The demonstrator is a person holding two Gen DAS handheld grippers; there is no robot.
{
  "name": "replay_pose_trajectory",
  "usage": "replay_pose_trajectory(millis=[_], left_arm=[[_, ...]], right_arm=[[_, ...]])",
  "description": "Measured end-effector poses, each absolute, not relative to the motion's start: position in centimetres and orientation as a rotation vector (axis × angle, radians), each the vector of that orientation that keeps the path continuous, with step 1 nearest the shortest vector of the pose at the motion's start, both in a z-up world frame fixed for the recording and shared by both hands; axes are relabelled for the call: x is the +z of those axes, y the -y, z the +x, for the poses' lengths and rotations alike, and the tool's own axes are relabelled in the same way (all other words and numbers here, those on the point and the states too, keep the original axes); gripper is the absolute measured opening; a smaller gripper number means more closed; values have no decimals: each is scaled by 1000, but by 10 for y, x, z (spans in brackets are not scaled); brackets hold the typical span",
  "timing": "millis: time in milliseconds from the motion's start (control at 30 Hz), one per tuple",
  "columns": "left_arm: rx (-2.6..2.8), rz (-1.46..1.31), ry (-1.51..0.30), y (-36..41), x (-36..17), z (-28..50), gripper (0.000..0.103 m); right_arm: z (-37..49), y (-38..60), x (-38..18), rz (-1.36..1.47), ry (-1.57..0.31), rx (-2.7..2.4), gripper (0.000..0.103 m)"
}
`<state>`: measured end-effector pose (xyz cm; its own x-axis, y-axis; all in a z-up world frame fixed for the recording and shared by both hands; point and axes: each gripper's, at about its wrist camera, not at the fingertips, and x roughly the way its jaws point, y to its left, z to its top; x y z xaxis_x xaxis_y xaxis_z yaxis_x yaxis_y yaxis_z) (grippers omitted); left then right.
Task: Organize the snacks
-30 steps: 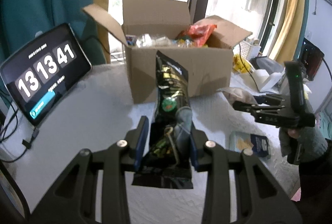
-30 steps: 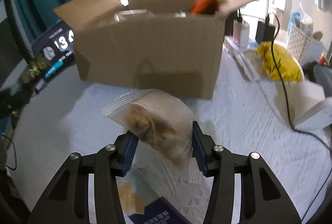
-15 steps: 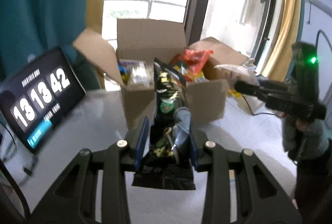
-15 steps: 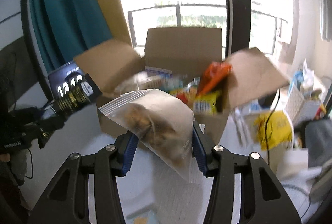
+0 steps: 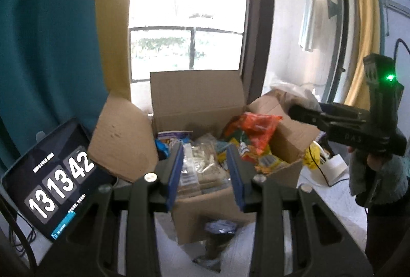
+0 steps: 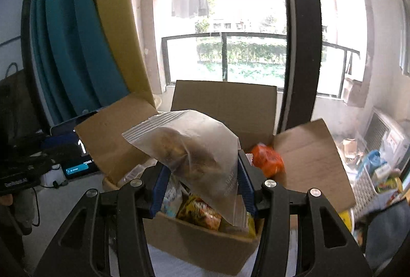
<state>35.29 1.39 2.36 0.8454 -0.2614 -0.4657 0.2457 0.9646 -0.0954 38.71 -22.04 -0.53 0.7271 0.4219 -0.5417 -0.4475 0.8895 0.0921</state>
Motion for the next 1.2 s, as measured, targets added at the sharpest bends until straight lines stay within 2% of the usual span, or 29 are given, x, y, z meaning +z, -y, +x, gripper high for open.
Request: replay_pose_trajectory(millis=[400,433,500,533,567,633,1200], left_arm=[[-223,-59,-481,-24,27,368,36],[-220,-64,-476,-26,28,369,36],[-202,-68,-471,-29,29,371,37],[-194,-70,-471,-30,29,373,37],[-185,-73,-473,-32,29,376,37],[-169,-92,-468,-37,31,378,46],[-240,-128,-449,-33,31,332,51]], right_arm=[[471,193,-13,-33,-635,471,54],[479,191,-14,-28,-644,467,56],[487,186,-12,-57,-630,432,77],[491,185,-10,-69,-615,417,83],[492,184,-8,-68,-610,412,83],[488,185,-6,-63,-604,415,83],[393,196,0,-117,-623,428,83]])
